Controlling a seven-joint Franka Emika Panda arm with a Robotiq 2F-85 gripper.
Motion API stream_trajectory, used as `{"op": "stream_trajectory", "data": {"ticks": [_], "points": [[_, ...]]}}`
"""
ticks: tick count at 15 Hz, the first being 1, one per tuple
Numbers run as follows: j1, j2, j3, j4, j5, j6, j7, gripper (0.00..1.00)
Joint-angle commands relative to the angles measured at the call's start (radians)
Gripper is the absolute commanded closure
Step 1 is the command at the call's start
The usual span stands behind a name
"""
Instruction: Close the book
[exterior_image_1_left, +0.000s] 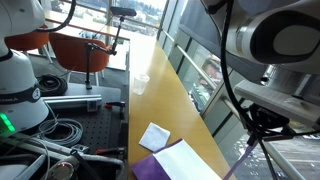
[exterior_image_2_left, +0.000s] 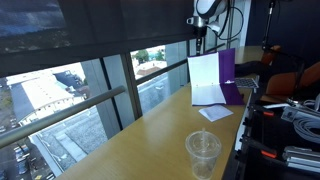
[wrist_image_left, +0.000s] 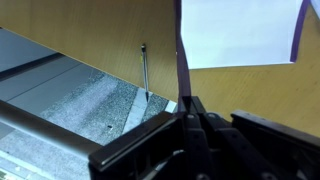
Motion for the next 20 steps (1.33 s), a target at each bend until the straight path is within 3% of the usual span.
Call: {"op": "stream_trajectory", "data": {"ticks": [1,8,14,15,16,20], "points": [[0.056,-0.055,0.017,-0.128,-0.009,0.110,0.049,1.00],[0.148,-0.059,0.032,-0.195,-0.077,0.252,0.072,1.00],[0.204,-0.130,0.028,-0.381,-0.180,0.342,0.130,1.00],[0.219,-0.140,0.025,-0.404,-0.197,0.346,0.158,0.74],[0.227,-0.148,0.029,-0.421,-0.202,0.343,0.172,0.73],[0.249,-0.196,0.045,-0.455,-0.187,0.318,0.214,0.45]]}}
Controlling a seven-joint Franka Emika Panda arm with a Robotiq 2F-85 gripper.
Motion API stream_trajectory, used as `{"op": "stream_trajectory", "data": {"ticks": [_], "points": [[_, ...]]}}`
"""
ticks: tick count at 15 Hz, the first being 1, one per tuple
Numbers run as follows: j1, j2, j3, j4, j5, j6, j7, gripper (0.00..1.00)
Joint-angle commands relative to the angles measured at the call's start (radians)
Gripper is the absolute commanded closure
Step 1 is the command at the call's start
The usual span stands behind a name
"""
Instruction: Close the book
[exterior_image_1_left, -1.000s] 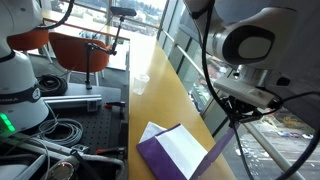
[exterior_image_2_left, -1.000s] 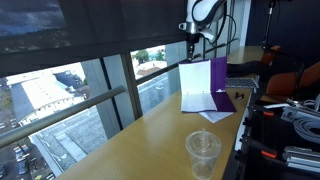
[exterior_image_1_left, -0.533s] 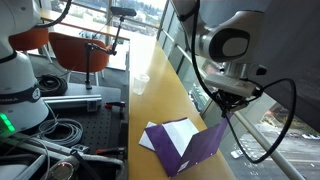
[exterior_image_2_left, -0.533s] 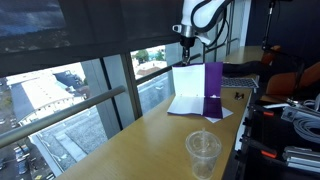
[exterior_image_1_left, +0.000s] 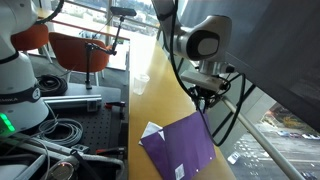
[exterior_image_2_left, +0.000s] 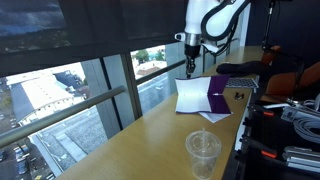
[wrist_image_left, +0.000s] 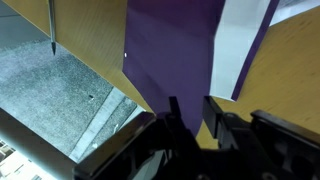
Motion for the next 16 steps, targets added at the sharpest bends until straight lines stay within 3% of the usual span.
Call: {"op": "stream_trajectory", "data": {"ticks": [1,6,9,16], "points": [[0.012,-0.091,0.014,-0.043,0.006,-0.018,0.033,0.37],[-0.013,-0.258,0.037,-0.052,0.143,-0.123,0.018,0.02],[-0.023,-0.365,0.009,-0.062,0.262,-0.290,0.062,0.00],[-0.091,-0.467,-0.089,0.015,0.310,-0.650,0.215,0.00]]}}
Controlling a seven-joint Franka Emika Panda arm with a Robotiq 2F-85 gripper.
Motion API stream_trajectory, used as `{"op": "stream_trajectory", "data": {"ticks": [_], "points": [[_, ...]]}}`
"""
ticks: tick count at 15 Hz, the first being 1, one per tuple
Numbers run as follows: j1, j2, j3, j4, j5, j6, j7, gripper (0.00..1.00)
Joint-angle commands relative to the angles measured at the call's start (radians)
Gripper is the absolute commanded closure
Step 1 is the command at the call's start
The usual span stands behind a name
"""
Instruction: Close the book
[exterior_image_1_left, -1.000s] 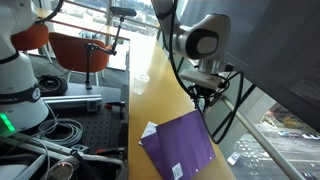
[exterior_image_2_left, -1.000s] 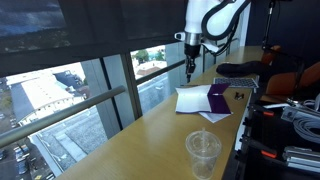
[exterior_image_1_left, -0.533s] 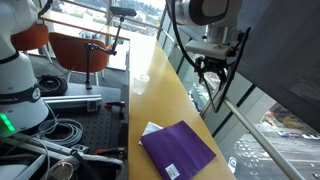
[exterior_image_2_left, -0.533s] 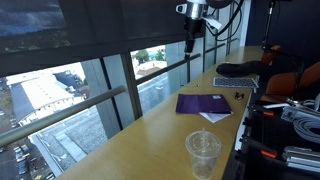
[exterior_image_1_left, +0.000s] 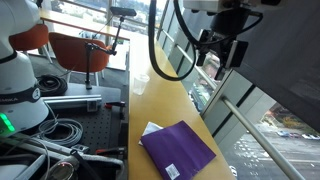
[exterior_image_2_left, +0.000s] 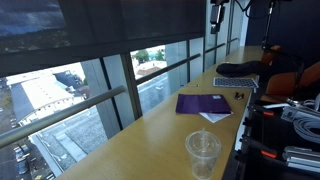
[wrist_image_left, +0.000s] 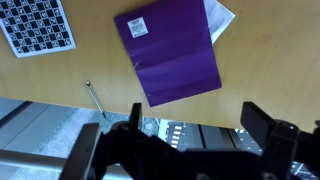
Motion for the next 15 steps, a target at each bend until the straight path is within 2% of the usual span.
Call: {"op": "stream_trajectory", "data": {"ticks": [1,2,6,7,15], "points": [[-0.023,-0.019,-0.042,0.053,0.062,-0.145,0.071,0.00],[-0.028,-0.019,-0.048,0.067,0.069,-0.164,0.090,0.00],[-0.038,-0.039,-0.054,0.032,0.037,-0.107,0.143,0.00],[-0.035,-0.018,-0.056,0.049,0.036,-0.119,0.113,0.00],[-0.035,-0.018,-0.055,0.047,0.036,-0.119,0.134,0.00]]}}
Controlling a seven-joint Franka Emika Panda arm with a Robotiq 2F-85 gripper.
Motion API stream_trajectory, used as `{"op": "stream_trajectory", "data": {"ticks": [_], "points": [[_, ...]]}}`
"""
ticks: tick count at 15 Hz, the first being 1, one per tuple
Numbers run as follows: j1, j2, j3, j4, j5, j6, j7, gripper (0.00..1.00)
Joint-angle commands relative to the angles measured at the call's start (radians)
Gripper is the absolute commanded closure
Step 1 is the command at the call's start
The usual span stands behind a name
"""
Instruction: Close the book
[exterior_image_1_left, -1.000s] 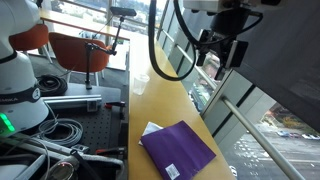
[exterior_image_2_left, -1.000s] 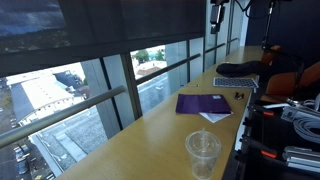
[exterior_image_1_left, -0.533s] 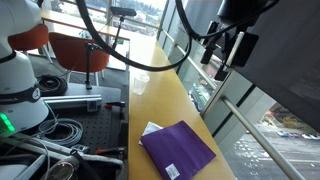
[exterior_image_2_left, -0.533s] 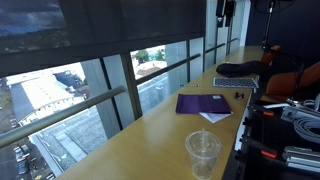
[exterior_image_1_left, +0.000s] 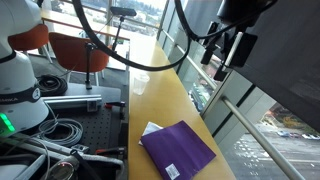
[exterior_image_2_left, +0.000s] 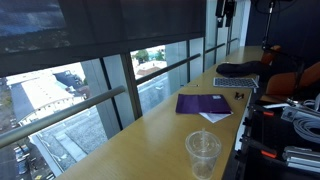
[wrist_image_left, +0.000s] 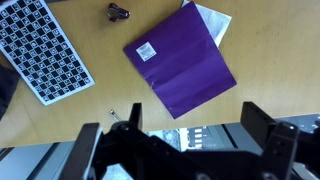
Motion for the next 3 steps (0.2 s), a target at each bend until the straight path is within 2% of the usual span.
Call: {"op": "stream_trajectory", "data": {"ticks": [1,3], "points": [[0.003,0.001,-0.003,0.002,0.000,-0.003,0.000,0.00],[0.003,0.001,-0.003,0.002,0.000,-0.003,0.000,0.00]]}}
